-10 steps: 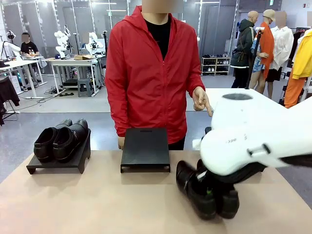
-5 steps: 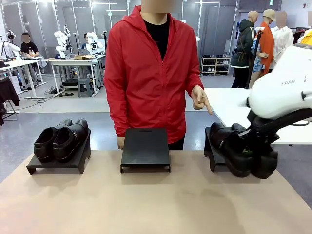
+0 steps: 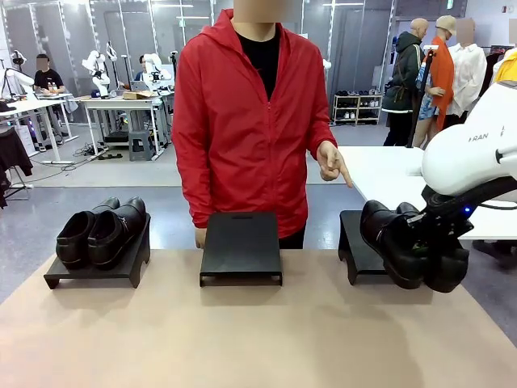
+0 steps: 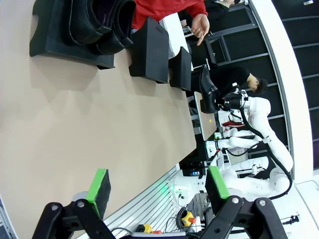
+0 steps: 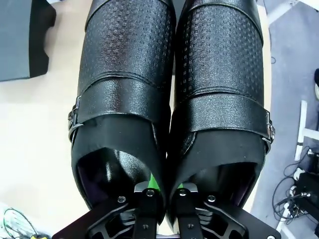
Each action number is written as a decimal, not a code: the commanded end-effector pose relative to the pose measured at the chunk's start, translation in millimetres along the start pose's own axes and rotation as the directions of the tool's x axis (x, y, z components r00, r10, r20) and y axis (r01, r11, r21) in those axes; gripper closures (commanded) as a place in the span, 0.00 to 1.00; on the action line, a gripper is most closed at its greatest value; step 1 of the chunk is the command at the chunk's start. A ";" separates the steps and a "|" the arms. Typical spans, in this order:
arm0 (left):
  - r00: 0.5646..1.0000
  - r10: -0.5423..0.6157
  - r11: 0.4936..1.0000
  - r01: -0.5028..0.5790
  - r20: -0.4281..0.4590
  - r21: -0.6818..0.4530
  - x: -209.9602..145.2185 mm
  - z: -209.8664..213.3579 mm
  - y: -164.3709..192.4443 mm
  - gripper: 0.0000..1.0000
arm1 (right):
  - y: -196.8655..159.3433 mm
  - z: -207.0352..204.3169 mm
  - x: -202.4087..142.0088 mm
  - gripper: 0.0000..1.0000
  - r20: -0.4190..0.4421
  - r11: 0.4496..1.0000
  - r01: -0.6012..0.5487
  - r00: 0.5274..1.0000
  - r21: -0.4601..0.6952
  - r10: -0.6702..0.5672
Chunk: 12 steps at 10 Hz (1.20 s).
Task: Place the shoes on the stand as instructed by the person.
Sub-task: Pick up another pair of Shoes and place it on the Shoes Stand indicated by the person.
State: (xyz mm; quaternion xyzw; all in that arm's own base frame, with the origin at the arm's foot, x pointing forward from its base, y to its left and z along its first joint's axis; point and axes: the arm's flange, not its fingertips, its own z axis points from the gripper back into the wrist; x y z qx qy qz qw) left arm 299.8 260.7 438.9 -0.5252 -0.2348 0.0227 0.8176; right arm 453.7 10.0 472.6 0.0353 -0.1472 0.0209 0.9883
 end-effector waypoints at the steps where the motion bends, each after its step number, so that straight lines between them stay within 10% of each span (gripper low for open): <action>1: 1.000 -0.013 1.000 0.013 -0.004 -0.012 -2.7 0.8 -0.4 0.02 | 1.0 8.6 -0.3 1.00 0.008 1.000 -0.005 1.000 -0.001 0.005; 12: 1.000 -0.013 1.000 0.013 -0.004 -0.012 -2.7 0.8 -0.4 0.02 | 13.7 -39.5 93.3 0.92 0.164 0.993 0.115 0.980 -0.011 -0.111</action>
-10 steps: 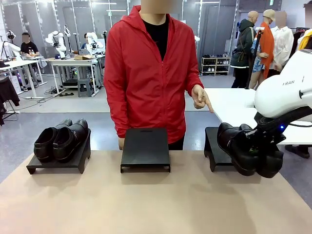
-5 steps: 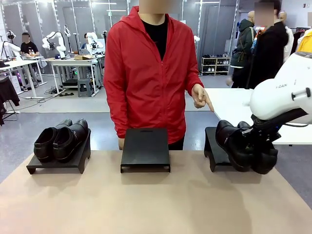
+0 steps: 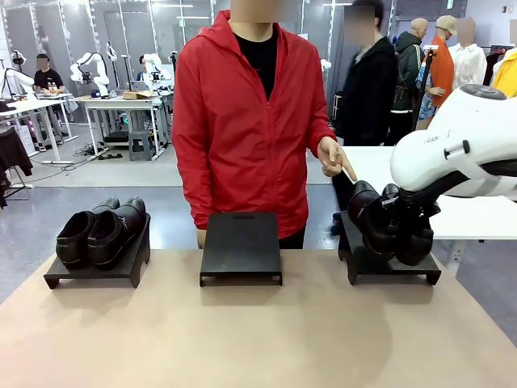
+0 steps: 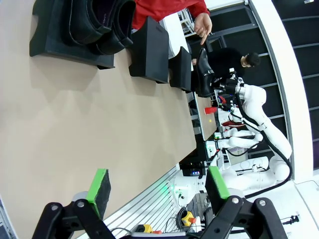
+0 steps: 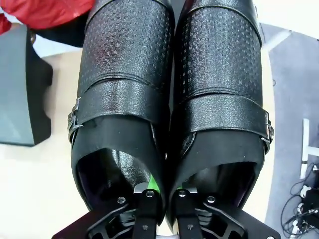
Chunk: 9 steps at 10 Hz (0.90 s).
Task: Place the shoes on the stand as instructed by the person.
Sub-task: Pick up another pair of Shoes and place it on the Shoes Stand indicated by the person.
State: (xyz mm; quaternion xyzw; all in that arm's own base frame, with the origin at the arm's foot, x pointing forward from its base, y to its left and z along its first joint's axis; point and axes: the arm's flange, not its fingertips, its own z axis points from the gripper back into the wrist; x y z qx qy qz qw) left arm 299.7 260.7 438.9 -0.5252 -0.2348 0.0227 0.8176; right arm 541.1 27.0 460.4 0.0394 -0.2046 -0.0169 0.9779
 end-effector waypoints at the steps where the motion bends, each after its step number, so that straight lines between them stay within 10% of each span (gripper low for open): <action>1: 1.000 -0.013 1.000 0.013 -0.004 -0.012 -2.7 0.8 -0.4 0.02 | 1.4 -9.6 17.4 0.92 0.052 0.998 0.053 0.997 -0.021 -0.051; 9: 1.000 -0.013 1.000 0.013 -0.004 -0.012 -2.7 0.8 -0.4 0.02 | -8.8 -49.6 40.6 0.92 0.103 0.998 -0.003 0.995 -0.063 0.009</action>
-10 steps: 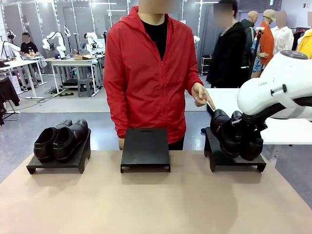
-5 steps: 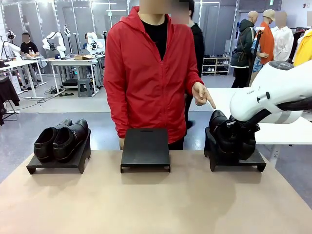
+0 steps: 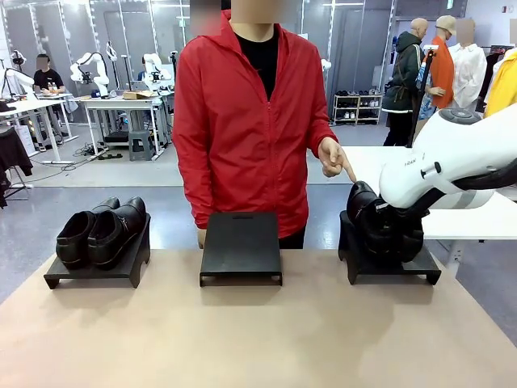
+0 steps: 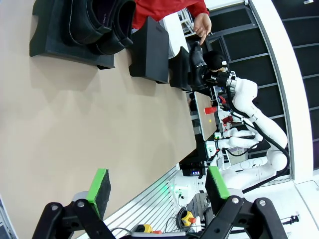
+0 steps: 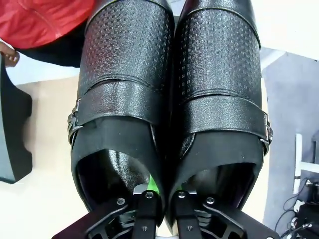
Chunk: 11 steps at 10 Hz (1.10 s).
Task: Place the shoes on the stand as instructed by the person.
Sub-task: Pick up another pair of Shoes and place it on the Shoes Stand indicated by the person.
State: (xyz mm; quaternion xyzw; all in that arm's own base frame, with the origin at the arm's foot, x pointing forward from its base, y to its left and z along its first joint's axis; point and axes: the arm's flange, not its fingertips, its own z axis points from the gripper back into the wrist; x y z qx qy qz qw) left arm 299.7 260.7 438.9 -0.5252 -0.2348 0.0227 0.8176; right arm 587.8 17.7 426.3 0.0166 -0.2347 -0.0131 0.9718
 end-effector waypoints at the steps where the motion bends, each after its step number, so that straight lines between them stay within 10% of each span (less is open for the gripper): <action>1: 1.000 -0.013 1.000 0.013 -0.004 -0.012 -2.7 0.8 -0.4 0.02 | 1.7 -8.3 11.5 0.92 0.040 1.000 0.024 0.999 -0.013 -0.023; 8: 1.000 -0.013 1.000 0.013 -0.004 -0.012 -2.7 0.8 -0.4 0.02 | -0.9 -26.7 7.9 0.92 0.016 0.999 0.034 0.999 -0.012 -0.034; 11: 1.000 -0.013 1.000 0.013 -0.004 -0.012 -2.7 0.8 -0.4 0.02 | -2.4 -21.2 8.6 0.44 0.032 0.999 0.041 0.999 -0.007 -0.041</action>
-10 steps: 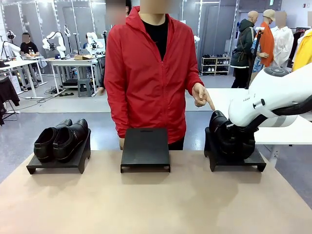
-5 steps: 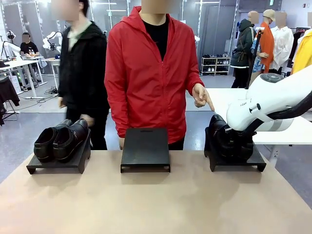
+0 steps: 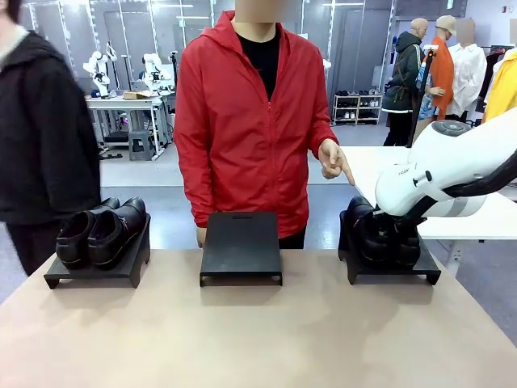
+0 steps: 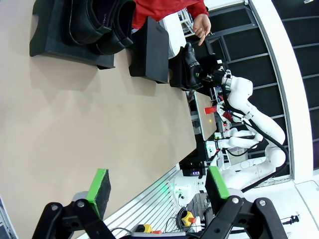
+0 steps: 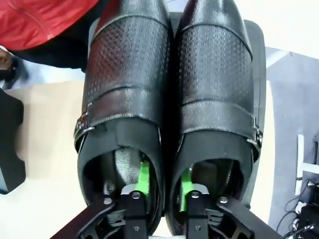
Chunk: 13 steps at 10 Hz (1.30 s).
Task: Place the shoes on the stand as instructed by the person.
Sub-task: Pick up another pair of Shoes and place it on the Shoes Stand indicated by the person.
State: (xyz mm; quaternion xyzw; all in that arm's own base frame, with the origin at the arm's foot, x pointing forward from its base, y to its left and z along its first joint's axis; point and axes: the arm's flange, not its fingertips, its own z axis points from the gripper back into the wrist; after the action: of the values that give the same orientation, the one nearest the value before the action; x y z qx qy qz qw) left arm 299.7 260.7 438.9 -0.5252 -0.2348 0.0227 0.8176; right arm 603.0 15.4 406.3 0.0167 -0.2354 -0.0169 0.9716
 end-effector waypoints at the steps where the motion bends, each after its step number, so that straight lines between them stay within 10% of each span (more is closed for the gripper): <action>1: 1.000 -0.013 1.000 0.013 -0.004 -0.012 -2.7 0.8 -0.4 0.02 | 0.2 4.8 4.1 0.31 0.034 0.999 0.036 0.999 -0.005 -0.035; 3: 1.000 -0.013 1.000 0.013 -0.004 -0.012 -2.7 0.8 -0.4 0.02 | -0.8 6.7 3.9 0.00 0.038 0.999 0.044 0.998 -0.003 -0.044; 13: 1.000 -0.013 1.000 0.013 -0.004 -0.012 -2.7 0.8 -0.4 0.02 | -2.6 8.2 6.2 0.00 0.023 1.000 0.017 1.000 0.000 -0.017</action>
State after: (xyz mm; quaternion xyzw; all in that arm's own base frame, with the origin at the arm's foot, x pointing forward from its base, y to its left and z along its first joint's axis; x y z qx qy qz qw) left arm 299.7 260.7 438.9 -0.5252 -0.2348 0.0227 0.8176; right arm 605.6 11.6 417.4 0.0177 -0.2467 -0.0261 0.9686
